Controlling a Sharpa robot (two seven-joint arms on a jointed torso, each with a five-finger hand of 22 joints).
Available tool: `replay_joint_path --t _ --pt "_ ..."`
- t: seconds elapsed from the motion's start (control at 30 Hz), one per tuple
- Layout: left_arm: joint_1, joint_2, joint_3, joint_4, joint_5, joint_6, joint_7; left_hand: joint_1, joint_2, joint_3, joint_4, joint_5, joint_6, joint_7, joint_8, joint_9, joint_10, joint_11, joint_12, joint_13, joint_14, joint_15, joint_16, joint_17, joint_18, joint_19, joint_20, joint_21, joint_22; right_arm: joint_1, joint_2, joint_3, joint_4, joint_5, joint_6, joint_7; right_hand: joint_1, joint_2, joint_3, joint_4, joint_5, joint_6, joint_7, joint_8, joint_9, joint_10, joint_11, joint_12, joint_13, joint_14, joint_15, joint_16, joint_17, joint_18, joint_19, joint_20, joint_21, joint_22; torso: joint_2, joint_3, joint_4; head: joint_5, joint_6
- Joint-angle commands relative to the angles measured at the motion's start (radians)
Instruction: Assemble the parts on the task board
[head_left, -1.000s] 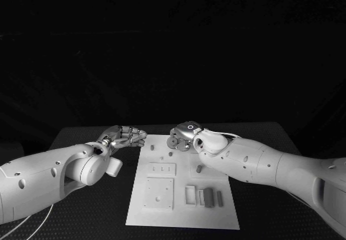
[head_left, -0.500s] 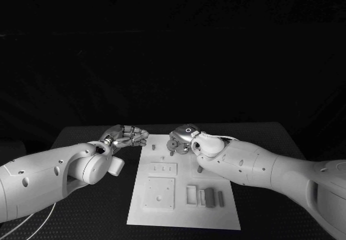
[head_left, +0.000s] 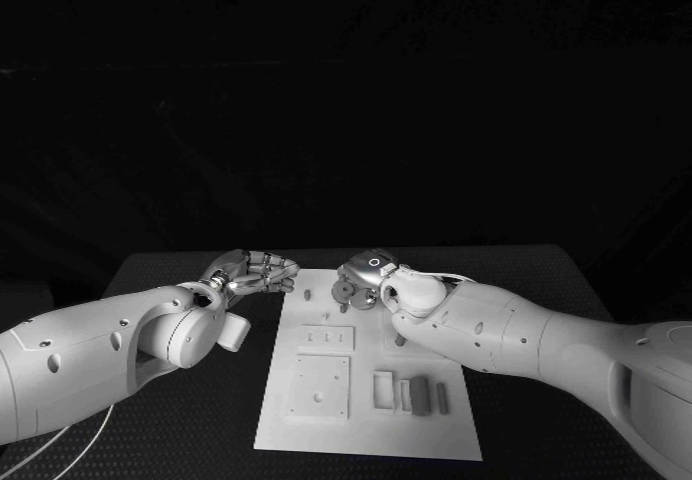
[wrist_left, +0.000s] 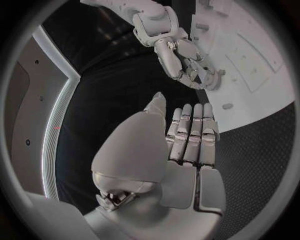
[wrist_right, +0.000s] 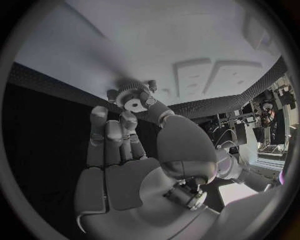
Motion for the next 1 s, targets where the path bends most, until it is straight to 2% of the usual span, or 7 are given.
replay_joint_path --t 0.03,0.23,0.73,1.0 --pt "0.001 0.002 0.001 0.001 0.003 0.009 0.011 -0.01 -0.003 0.008 0.001 0.001 0.003 0.0 -0.005 -0.001 0.006 0.0 -0.006 -0.001 -0.001 0.006 -0.006 0.002 -0.008 0.003 0.0 -0.007 -0.002 -0.001 0.002 -0.003 -0.001 -0.019 0.01 -0.001 0.0 -0.01 0.0 0.0 0.003 0.108 0.024 0.003 0.001 -0.004 -0.002 0.005 -0.002 0.008 0.0 -0.003 0.0 0.015 0.006 -0.004 0.003 0.009 0.0 0.0007 -0.0003 0.0 0.001" --pt "0.001 0.002 0.001 0.001 0.003 0.01 0.011 -0.01 -0.003 0.008 0.0 0.001 0.003 0.0 -0.005 -0.001 0.006 0.0 -0.007 -0.001 -0.001 0.006 -0.006 0.002 -0.008 0.003 0.0 -0.007 -0.002 -0.002 0.002 -0.009 0.003 -0.018 0.014 0.003 0.0 -0.01 0.0 -0.001 0.003 0.108 0.024 0.002 0.001 -0.003 -0.002 0.005 -0.002 0.008 0.0 -0.003 -0.001 0.015 0.006 -0.004 0.002 0.008 0.0 0.0011 -0.0004 0.0 0.001" --pt "0.001 0.004 0.001 -0.001 0.003 0.011 0.011 -0.01 -0.003 0.008 0.0 0.001 0.003 0.0 -0.006 -0.001 0.006 0.0 -0.008 -0.001 0.0 0.006 -0.007 0.003 -0.008 0.003 0.0 -0.007 -0.002 -0.004 0.005 -0.011 -0.003 -0.011 0.021 0.004 -0.003 -0.019 0.0 -0.001 0.003 0.102 0.026 -0.002 -0.003 -0.003 -0.001 0.006 -0.007 0.004 0.001 -0.005 -0.01 0.015 0.006 -0.005 0.0 0.007 0.0 0.0016 -0.0005 -0.001 0.0" --pt "0.001 0.004 0.001 -0.003 0.003 0.011 0.01 -0.011 -0.003 0.008 0.0 0.001 0.003 0.0 -0.006 -0.002 0.006 0.0 -0.008 -0.001 0.0 0.006 -0.007 0.003 -0.008 0.003 0.0 -0.007 -0.002 -0.004 0.01 -0.012 -0.019 -0.001 0.018 0.004 -0.003 -0.032 0.005 0.0 0.003 0.067 0.038 -0.024 -0.019 -0.012 0.01 0.004 -0.017 -0.004 0.011 -0.012 -0.017 0.015 0.005 -0.004 -0.008 0.005 0.001 0.0014 -0.0001 -0.001 0.0"
